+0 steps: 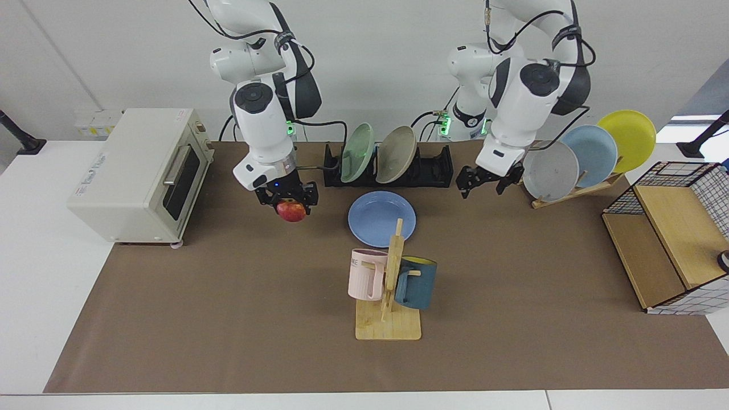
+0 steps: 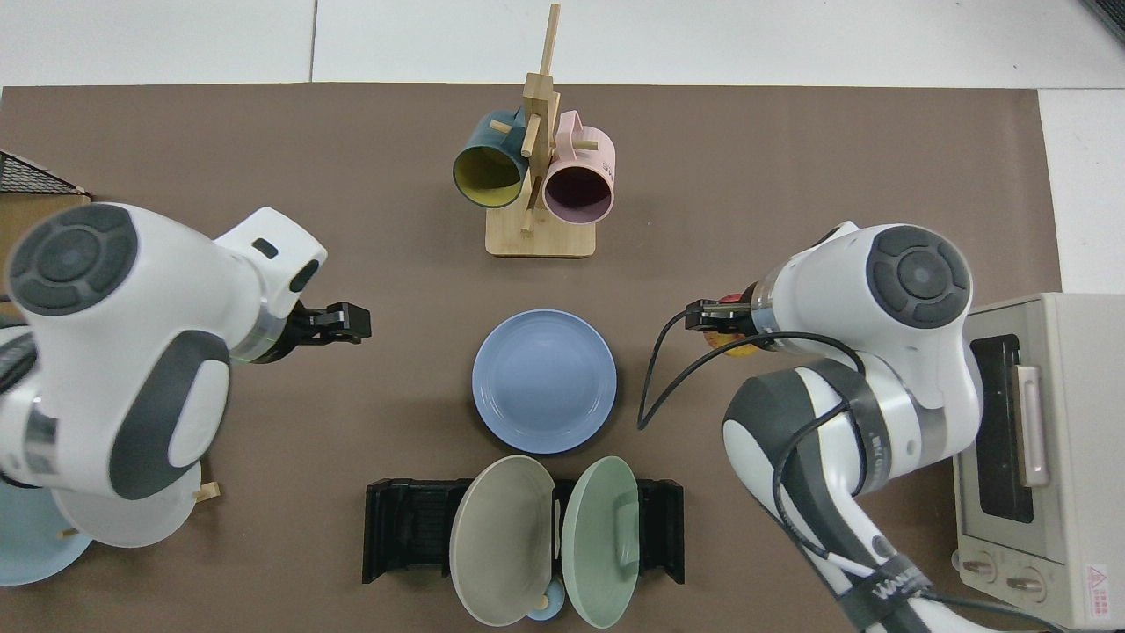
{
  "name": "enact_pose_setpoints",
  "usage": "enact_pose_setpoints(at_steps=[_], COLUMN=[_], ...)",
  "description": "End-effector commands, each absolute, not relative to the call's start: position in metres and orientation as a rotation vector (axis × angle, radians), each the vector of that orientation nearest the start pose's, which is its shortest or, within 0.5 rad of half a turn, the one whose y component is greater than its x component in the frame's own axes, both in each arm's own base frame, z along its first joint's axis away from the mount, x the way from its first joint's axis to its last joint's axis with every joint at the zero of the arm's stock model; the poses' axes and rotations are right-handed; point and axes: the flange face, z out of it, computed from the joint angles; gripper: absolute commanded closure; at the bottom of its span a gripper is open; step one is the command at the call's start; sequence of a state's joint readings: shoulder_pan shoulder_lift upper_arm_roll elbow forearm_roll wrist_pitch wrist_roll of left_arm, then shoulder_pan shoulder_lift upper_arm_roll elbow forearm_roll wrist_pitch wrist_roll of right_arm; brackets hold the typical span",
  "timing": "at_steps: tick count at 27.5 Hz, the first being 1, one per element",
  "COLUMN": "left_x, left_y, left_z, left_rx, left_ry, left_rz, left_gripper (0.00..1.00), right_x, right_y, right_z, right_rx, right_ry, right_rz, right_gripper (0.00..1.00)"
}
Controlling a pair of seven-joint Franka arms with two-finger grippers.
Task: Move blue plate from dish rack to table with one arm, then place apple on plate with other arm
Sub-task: 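Move the apple over the blue plate and open the right gripper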
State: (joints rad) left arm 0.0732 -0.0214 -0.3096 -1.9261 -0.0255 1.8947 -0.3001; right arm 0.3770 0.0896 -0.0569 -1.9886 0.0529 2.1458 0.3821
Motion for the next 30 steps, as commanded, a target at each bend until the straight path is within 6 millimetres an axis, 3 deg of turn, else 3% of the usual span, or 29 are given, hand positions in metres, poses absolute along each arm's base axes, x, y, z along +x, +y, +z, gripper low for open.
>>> enact_pose_setpoints(at_steps=[1,5,8,12,15,21,25,27,28,29,30], left_x=[0.546,0.544,0.537,0.524,0.525,0.53,0.534,0.536,0.535,0.535,0.535], left_y=[-0.081,-0.049,-0.036,-0.018,-0.018,-0.021,-0.021,-0.019,-0.018,-0.017,-0.016], left_z=[0.545,0.569,0.604,0.622,0.623,0.616,0.604,0.599,0.598,0.598,0.597], left_rx=[-3.138,-3.14,-3.139,-3.138,-3.137,-3.136,-3.136,-3.137,-3.137,-3.137,-3.139], left_ry=[-0.029,-0.021,0.037,0.1,0.117,0.129,0.132,0.124,0.122,0.12,0.115], left_rz=[0.071,0.071,0.061,0.061,0.037,0.027,0.063,0.078,0.087,0.087,0.092], left_gripper=[0.0,0.0,0.0,0.0,0.0,0.0,0.0,0.0,0.0,0.0,0.0], right_x=[0.534,0.519,0.502,0.489,0.474,0.471,0.454,0.456,0.457,0.457,0.46], right_y=[0.228,0.276,0.322,0.36,0.39,0.403,0.424,0.424,0.423,0.421,0.418], right_z=[0.422,0.42,0.413,0.399,0.376,0.334,0.307,0.295,0.293,0.291,0.291], right_rx=[-3.051,-3.028,-3.032,-3.037,-3.049,-3.053,-3.07,-3.069,-3.068,-3.07,-3.072], right_ry=[0.231,0.305,0.333,0.383,0.374,0.392,0.34,0.361,0.362,0.369,0.384], right_rz=[-0.094,-0.112,-0.107,-0.09,-0.086,-0.09,-0.075,-0.076,-0.08,-0.075,-0.066], right_gripper=[1.0,1.0,1.0,1.0,1.0,1.0,1.0,1.0,0.98,0.83,0.46])
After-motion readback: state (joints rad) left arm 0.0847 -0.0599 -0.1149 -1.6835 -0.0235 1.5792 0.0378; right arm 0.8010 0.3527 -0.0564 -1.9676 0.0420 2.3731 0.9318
